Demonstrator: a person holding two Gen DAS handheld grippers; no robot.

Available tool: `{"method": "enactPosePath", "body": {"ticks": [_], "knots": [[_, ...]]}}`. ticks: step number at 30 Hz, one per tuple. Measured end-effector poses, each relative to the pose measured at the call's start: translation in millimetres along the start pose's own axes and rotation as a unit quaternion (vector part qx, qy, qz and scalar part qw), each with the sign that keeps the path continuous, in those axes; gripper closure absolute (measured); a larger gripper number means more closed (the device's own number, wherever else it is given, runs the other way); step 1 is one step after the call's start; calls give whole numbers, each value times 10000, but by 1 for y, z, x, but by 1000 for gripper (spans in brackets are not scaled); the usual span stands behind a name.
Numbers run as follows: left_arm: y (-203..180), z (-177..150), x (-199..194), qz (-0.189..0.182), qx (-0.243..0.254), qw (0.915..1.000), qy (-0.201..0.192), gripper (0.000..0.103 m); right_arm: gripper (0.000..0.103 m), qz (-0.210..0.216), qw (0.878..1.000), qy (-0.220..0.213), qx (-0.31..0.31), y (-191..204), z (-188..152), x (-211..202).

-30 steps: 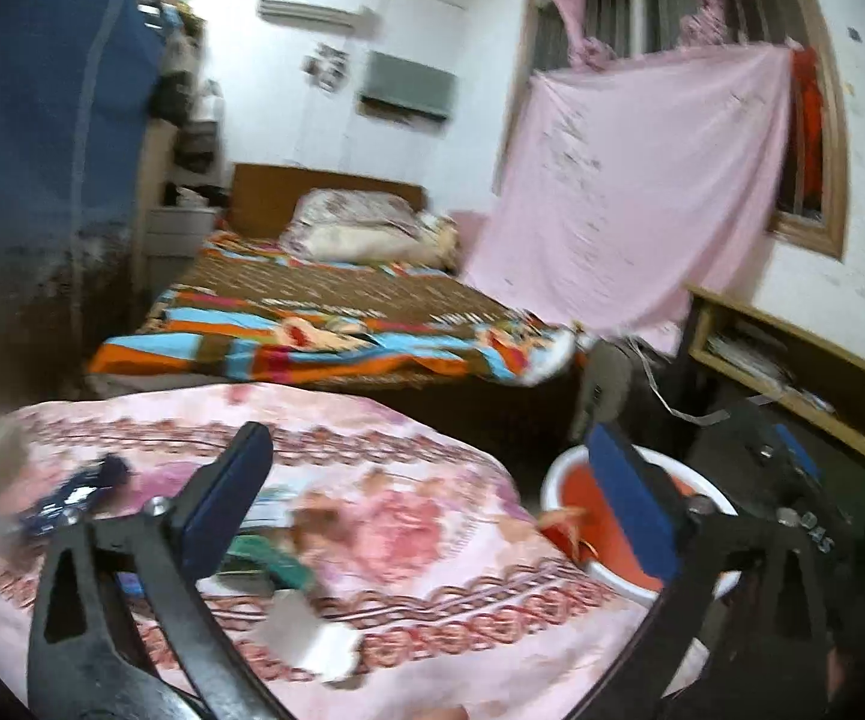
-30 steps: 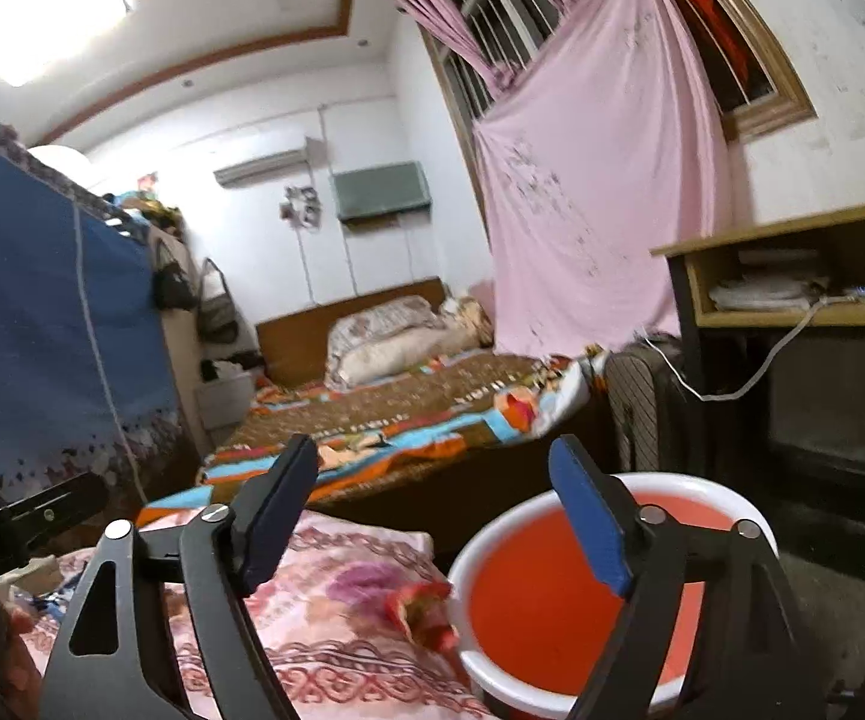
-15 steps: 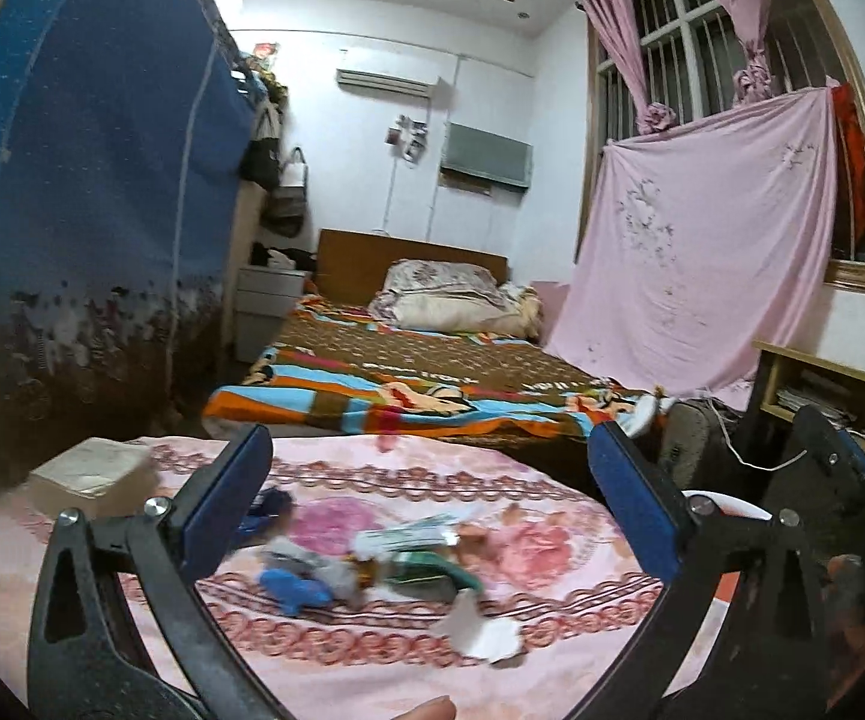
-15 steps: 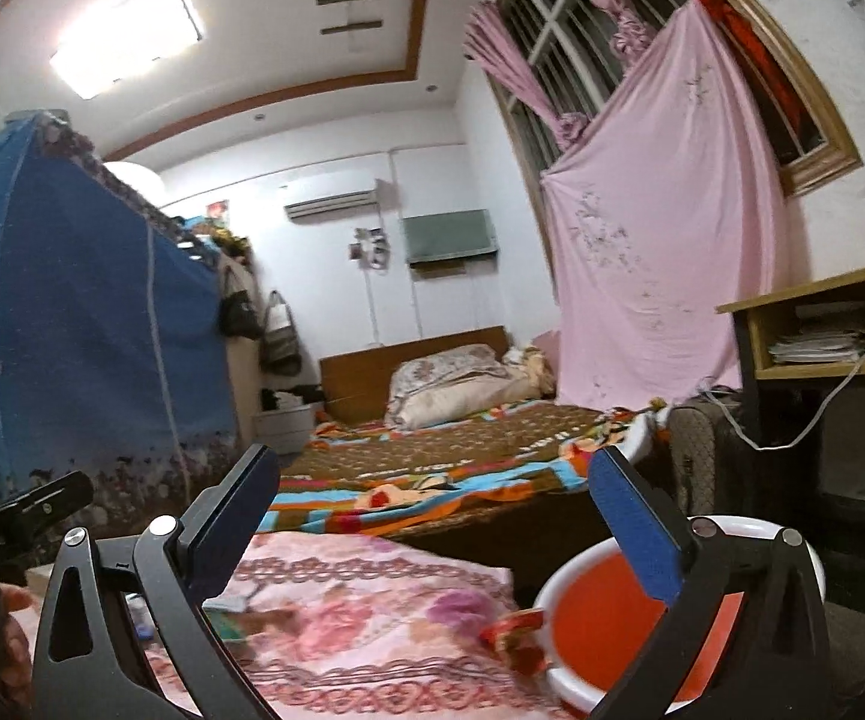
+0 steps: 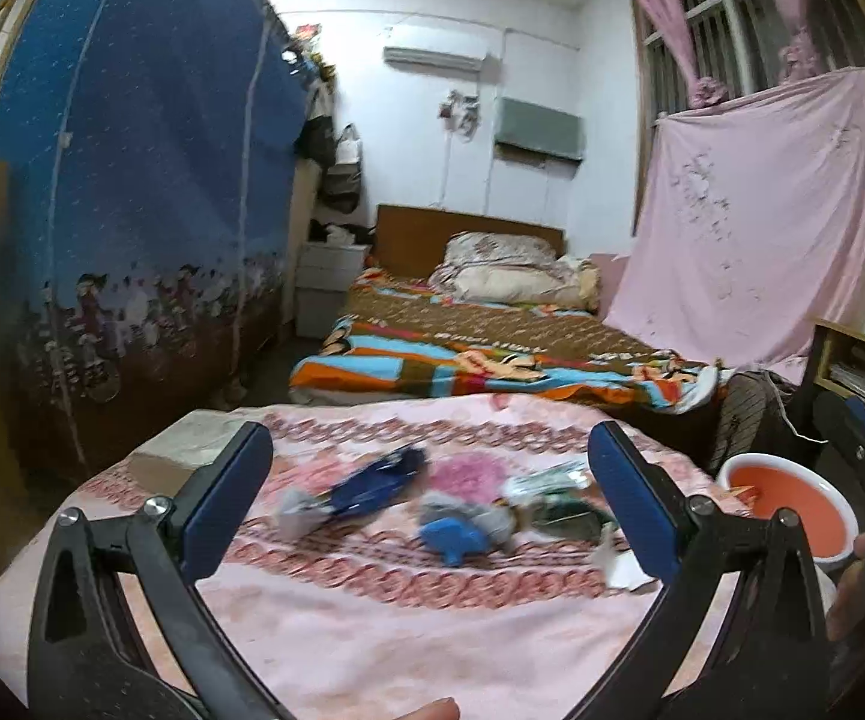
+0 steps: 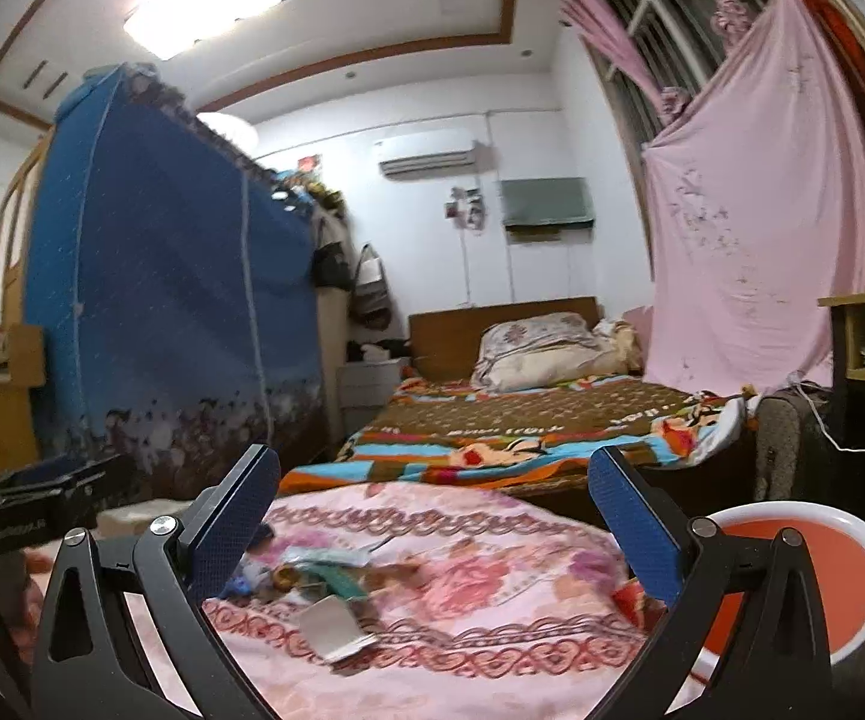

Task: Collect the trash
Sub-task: 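Move both tools back over the trash on the bed, then grasp the blue sponge piece with the left tool while the right tool grasps the white paper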

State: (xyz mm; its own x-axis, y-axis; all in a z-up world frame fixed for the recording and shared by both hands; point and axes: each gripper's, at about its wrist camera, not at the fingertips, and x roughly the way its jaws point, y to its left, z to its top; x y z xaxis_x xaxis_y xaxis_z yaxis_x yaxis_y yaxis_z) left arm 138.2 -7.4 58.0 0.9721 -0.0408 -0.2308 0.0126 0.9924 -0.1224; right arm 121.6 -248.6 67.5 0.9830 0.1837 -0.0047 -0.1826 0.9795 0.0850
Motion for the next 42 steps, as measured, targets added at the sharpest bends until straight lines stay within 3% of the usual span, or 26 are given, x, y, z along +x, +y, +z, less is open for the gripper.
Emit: {"method": "enactPosePath", "body": {"ticks": [8,12,18,24,27,31,33,35,39,42], "knots": [[16,-5,3,25,116,9998,189,11,0,270,9980,542,-201,19,-12,16],[11,-10,19,39,278,9978,598,11,0,316,9925,1109,-410,29,-20,33],[17,-20,52,-43,106,9881,1532,13,2,264,9661,2532,-418,30,-45,74],[17,-31,70,-313,23,9758,2163,18,23,479,9479,3136,-294,28,-62,90],[11,-37,83,-492,36,9663,2527,27,27,685,9379,3380,-376,33,-67,96],[8,-41,97,-746,-132,9550,2869,45,41,890,9206,3771,-483,40,-76,107],[8,-41,103,-815,-248,9515,2957,47,44,948,9135,3931,-442,40,-80,114],[5,-42,110,-840,-296,9494,3012,50,45,1009,9120,3955,-396,39,-80,114],[0,-41,117,-796,-298,9488,3041,58,62,1040,9109,3977,-366,38,-82,114],[-3,-41,120,-781,-273,9484,3062,75,71,1120,9103,3972,-335,37,-82,113]]}}
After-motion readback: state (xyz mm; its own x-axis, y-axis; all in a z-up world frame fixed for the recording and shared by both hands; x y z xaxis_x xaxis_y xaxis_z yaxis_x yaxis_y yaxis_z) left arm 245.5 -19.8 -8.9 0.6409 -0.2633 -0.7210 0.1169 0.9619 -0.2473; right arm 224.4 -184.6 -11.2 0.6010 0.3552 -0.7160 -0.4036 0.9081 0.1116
